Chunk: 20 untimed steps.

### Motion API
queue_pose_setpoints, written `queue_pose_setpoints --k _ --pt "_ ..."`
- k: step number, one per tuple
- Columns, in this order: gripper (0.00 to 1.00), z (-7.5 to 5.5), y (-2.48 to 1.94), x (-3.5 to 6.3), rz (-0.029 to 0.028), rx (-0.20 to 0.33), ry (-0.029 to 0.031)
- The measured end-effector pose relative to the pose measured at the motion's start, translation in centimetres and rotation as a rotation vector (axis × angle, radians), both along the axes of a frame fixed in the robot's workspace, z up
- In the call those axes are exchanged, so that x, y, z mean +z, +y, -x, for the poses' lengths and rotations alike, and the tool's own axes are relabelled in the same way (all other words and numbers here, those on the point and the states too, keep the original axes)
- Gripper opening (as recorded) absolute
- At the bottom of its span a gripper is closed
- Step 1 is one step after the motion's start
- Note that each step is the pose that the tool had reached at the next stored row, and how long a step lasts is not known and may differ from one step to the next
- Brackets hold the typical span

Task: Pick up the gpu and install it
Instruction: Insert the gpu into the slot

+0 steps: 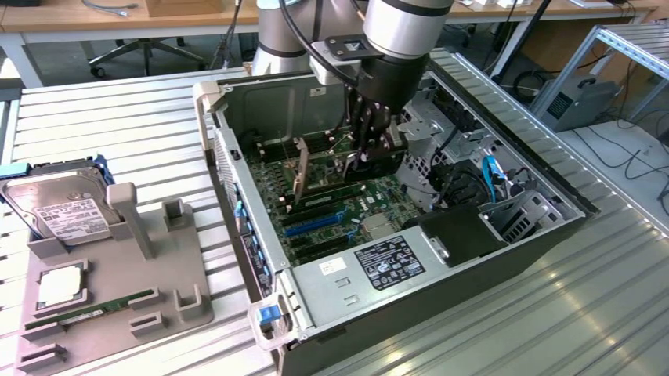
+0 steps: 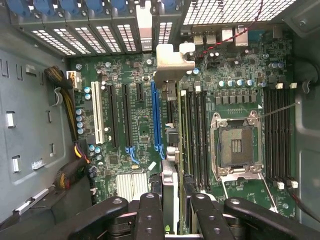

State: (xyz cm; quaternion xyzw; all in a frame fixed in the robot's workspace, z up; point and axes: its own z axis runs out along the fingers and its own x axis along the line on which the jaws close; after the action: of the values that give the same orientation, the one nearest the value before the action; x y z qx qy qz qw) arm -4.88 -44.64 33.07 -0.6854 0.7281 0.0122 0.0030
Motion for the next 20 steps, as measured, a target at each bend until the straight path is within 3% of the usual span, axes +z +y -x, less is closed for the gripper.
queue_pose_setpoints --k 20 --pt "0.27 0.46 -0.12 -0.08 0.0 0.0 0.0"
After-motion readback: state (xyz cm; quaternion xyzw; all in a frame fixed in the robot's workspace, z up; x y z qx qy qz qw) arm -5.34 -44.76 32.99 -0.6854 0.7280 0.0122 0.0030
